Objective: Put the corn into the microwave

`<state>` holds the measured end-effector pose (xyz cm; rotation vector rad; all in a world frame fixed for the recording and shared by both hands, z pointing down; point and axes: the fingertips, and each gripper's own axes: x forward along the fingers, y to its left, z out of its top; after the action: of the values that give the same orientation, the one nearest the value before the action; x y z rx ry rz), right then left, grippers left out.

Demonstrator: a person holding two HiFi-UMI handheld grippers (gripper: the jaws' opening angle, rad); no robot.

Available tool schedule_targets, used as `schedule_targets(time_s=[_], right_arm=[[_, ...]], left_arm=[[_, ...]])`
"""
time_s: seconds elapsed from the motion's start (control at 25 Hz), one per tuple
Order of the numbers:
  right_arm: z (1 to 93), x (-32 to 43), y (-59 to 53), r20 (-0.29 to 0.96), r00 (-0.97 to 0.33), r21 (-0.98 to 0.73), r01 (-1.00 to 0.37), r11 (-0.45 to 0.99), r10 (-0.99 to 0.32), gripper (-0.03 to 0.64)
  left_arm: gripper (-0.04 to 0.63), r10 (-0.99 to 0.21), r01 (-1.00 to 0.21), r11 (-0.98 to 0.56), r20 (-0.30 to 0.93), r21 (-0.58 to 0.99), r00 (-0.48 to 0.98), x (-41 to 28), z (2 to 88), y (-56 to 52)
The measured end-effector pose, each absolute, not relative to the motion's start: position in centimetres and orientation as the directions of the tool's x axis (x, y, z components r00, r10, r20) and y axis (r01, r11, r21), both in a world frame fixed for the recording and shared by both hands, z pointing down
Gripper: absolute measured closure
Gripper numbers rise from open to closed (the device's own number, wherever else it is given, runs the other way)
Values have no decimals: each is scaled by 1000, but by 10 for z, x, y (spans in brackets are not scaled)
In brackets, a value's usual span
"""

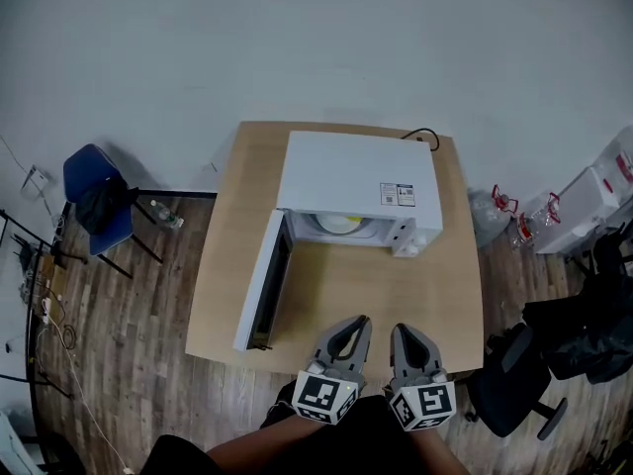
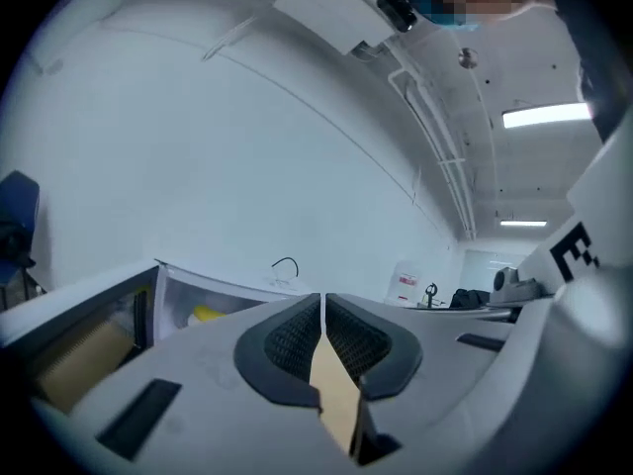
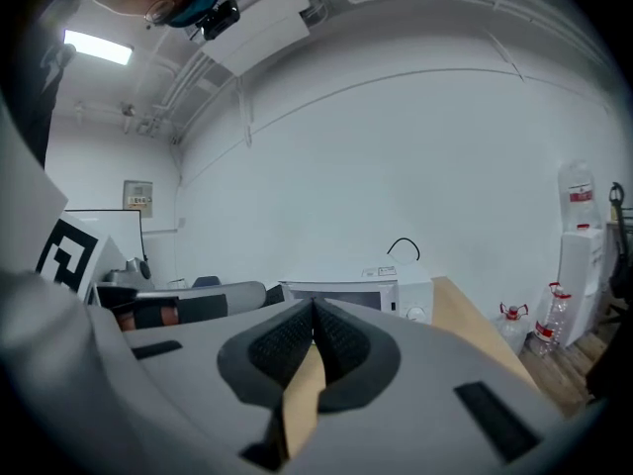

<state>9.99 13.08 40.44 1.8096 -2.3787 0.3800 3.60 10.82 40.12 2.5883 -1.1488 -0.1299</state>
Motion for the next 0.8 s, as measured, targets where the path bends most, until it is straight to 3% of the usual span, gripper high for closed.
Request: schedule_targets(time_s=[0.24,0.8], right_arm=[[384,115,180,212,-346,-101,-938,331,-914,557],[404,154,329,236,-423,-105,-906,410,-875,557]], left_arm=[[571,-800,-788,-575,51,221,598,41,384,176],[571,-854,-858,-480,127,184,505,85,401,331]])
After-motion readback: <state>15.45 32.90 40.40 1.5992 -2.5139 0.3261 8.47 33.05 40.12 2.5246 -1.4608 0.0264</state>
